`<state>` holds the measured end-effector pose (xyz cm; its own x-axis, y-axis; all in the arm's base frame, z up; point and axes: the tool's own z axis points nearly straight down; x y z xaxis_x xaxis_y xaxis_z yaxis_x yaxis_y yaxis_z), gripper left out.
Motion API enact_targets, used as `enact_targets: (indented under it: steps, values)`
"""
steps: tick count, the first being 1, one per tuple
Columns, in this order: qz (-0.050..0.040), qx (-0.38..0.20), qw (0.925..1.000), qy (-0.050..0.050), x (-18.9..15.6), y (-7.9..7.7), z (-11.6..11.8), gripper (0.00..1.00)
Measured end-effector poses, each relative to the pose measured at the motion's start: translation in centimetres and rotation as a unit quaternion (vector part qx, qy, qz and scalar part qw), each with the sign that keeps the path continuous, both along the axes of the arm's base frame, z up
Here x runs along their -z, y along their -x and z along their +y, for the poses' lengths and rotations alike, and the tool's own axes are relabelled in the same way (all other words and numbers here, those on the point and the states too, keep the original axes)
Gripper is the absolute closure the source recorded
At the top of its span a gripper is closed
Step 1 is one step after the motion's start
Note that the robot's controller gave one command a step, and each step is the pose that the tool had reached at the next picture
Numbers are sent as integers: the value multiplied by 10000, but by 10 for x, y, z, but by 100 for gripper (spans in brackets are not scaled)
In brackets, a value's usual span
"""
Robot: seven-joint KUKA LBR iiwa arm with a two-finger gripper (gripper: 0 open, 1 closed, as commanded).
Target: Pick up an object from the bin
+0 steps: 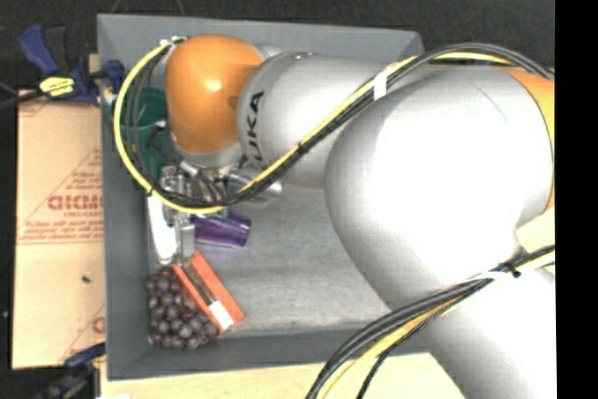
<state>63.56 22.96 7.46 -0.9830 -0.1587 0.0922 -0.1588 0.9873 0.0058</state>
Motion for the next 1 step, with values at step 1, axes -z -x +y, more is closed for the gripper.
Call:
enact_targets:
  steps: [1]
  values:
    - [-167,-2008,9793,-204,-4,-3,-23,100]
